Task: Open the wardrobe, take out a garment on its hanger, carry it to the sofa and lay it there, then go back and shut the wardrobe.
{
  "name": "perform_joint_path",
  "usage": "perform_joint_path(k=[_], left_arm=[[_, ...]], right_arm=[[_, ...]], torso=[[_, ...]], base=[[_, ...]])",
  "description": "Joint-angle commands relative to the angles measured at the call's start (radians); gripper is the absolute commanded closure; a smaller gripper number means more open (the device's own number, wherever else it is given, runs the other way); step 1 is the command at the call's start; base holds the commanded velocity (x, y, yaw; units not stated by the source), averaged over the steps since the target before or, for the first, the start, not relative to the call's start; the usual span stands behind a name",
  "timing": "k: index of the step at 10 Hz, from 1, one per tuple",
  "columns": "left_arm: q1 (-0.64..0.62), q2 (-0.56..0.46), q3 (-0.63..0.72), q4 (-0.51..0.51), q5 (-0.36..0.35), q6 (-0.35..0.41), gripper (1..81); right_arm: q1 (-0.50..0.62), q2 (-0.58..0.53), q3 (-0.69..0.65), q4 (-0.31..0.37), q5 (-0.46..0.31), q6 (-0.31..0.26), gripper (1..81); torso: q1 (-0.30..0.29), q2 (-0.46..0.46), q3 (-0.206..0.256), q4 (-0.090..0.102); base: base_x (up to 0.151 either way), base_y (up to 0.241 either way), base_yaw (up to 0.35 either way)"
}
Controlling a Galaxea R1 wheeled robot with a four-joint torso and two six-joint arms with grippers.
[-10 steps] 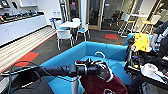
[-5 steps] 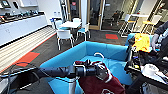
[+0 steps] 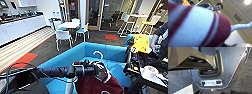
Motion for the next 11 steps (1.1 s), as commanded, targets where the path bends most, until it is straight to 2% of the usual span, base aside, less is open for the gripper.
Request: perform_joint_path(k=[1, 9, 11], left_arm=[[-0.169, 0.010, 0.054, 0.027, -0.089, 0.009, 81.1], [-0.168, 0.010, 0.054, 0.027, -0.089, 0.009, 81.1], [-0.168, 0.010, 0.054, 0.027, -0.089, 0.009, 81.1]], right_arm=[[-0.013, 0.006, 0.007, -0.017, -0.060, -0.001, 1.0], [-0.012, 0.007, 0.007, -0.017, -0.060, -0.001, 1.0], [-0.010, 0.007, 0.007, -0.017, -0.060, -0.001, 1.0]], torso=[[0.000, 0.000, 0.000, 0.000], [0.000, 0.000, 0.000, 0.000], [0.000, 0.000, 0.000, 0.000]], base=[[0.000, 0.000, 0.000], [0.000, 0.000, 0.000], [0.077, 0.000, 0.000]])
